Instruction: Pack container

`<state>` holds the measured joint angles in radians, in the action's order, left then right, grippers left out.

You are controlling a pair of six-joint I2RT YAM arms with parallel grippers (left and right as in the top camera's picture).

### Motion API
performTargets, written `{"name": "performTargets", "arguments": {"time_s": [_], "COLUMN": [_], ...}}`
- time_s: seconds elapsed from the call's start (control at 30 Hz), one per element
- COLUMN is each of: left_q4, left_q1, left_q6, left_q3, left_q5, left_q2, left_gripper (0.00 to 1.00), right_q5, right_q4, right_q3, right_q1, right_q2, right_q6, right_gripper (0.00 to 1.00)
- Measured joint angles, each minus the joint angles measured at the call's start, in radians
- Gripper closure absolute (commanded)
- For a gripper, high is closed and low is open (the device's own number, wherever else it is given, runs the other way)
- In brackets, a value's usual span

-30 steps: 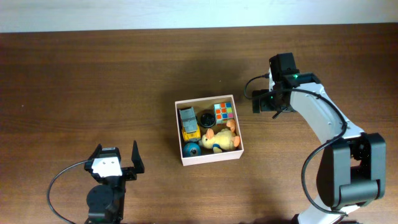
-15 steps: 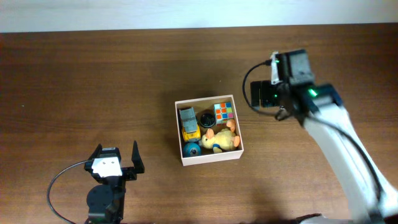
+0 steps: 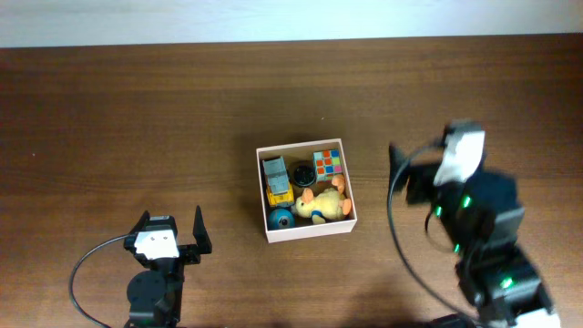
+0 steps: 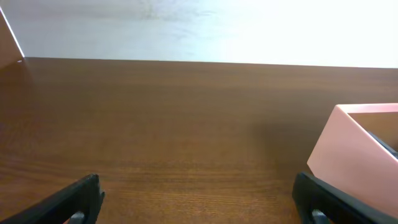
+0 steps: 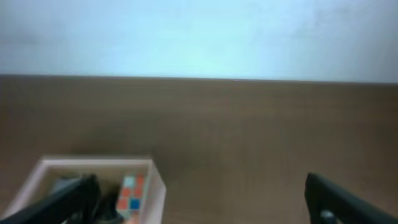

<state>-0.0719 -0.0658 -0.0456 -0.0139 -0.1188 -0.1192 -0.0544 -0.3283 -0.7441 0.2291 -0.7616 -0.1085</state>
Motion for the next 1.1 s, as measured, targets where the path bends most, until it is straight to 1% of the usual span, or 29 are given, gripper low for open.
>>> {"name": "performTargets", "arguments": {"time_s": [0.07,0.2,0.33,0.53,0.63,0.87,1.1], "left_q4": [0.0,0.0,0.0,0.0,0.0,0.0,0.0], "left_q1": [0.0,0.0,0.0,0.0,0.0,0.0,0.0], "left_q6": [0.0,0.0,0.0,0.0,0.0,0.0,0.0], "left_q3": [0.0,0.0,0.0,0.0,0.0,0.0,0.0], "left_q5": [0.0,0.0,0.0,0.0,0.0,0.0,0.0], "left_q2": [0.0,0.001,0.002,0.002,0.002,0.002,0.002], "left_gripper": [0.01,0.01,0.01,0.01,0.01,0.01,0.01], "right_q5": [0.008,0.031,0.057,0.091,0.106,0.113,0.113], "right_q4": [0.061,0.135,0.177,0.18,0.18,0.179,0.183], "right_q3": [0.156,0.379,0.507,0.603,0.63,0.695,0.697], "right_q1": [0.0,0.0,0.0,-0.013,-0.032,-0.036,-0.036], "right_q2": [0.091,0.28,0.426,0.585,0.633,0.705,0.744], "right_q6": [0.0,0.0,0.0,0.0,0.0,0.0,0.014], "right_gripper": [0.01,0.01,0.01,0.01,0.01,0.01,0.01]}}
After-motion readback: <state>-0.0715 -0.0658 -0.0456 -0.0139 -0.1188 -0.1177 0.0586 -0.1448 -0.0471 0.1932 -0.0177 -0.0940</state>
